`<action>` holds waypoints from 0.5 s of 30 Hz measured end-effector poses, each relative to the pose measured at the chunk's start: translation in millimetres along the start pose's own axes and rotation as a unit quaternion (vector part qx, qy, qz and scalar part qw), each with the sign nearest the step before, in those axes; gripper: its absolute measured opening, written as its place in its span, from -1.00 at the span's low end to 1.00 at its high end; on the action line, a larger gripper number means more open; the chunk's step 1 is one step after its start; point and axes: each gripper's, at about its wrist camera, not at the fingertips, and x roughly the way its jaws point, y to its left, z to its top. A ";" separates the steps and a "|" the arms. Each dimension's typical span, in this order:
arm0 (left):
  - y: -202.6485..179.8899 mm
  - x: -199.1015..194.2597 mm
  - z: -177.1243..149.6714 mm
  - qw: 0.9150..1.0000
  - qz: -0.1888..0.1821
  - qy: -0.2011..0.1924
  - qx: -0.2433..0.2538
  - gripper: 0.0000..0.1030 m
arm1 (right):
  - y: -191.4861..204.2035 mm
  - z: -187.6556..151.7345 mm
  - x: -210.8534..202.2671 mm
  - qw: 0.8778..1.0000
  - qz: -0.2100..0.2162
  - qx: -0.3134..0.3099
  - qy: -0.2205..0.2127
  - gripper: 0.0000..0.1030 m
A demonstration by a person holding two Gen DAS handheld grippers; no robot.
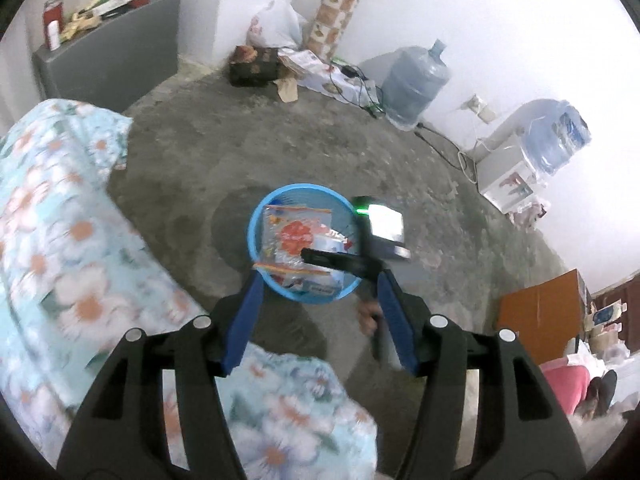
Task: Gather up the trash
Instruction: 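Press the trash down into the wastebasket with the right gripper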
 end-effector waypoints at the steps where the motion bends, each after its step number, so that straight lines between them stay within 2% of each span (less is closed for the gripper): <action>1: 4.3 -7.7 -4.4 1.000 0.004 -0.004 -0.002 0.08 | 1.5 4.7 14.5 1.000 -0.010 -0.004 0.015 0.25; 3: 12.7 -18.2 -9.0 1.000 0.008 -0.010 -0.006 0.09 | -0.4 12.9 45.2 0.998 -0.022 0.005 0.062 0.25; 4: 17.7 -24.4 -12.5 1.000 0.014 -0.013 -0.009 0.09 | 0.2 15.6 53.5 0.997 -0.033 0.004 0.072 0.25; 10: 38.3 -45.5 -26.8 0.999 0.030 -0.030 -0.033 0.09 | 8.1 18.9 67.6 0.993 -0.066 -0.024 0.099 0.25; 12: 44.0 -55.3 -30.4 0.998 0.027 -0.038 -0.043 0.09 | -2.1 15.0 57.3 0.993 -0.057 -0.015 0.099 0.25; 15: 46.7 -71.0 -38.2 0.997 0.020 -0.056 -0.050 0.09 | -24.3 7.6 26.7 0.996 -0.004 0.016 0.083 0.33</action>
